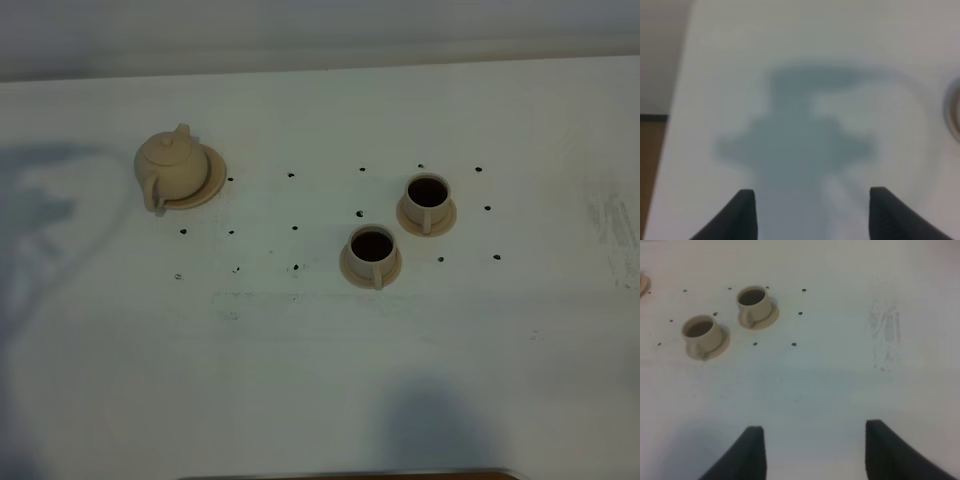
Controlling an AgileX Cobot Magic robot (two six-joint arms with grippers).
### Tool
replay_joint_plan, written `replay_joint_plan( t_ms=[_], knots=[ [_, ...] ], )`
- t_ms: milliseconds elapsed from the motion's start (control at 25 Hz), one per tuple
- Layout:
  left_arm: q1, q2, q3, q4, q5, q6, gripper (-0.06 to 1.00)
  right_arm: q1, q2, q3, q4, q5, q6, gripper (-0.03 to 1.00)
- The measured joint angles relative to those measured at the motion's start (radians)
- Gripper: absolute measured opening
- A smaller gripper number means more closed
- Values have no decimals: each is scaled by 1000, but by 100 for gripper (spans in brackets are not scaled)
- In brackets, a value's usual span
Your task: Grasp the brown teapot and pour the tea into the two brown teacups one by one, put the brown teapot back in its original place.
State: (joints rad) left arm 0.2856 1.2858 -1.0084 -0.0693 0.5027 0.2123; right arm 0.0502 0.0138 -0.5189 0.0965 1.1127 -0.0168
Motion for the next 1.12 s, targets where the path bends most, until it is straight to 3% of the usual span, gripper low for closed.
replay_joint_plan(
  t_ms=[200,760,1120],
  knots=[
    [41,-195,92,-39,39,-2,51,0,0,0,0,0,0,43],
    [43,-790,325,-258,416,86,51,0,0,0,0,0,0,43],
    [-72,-1031,453,-278,508,86,51,0,0,0,0,0,1,43]
  ],
)
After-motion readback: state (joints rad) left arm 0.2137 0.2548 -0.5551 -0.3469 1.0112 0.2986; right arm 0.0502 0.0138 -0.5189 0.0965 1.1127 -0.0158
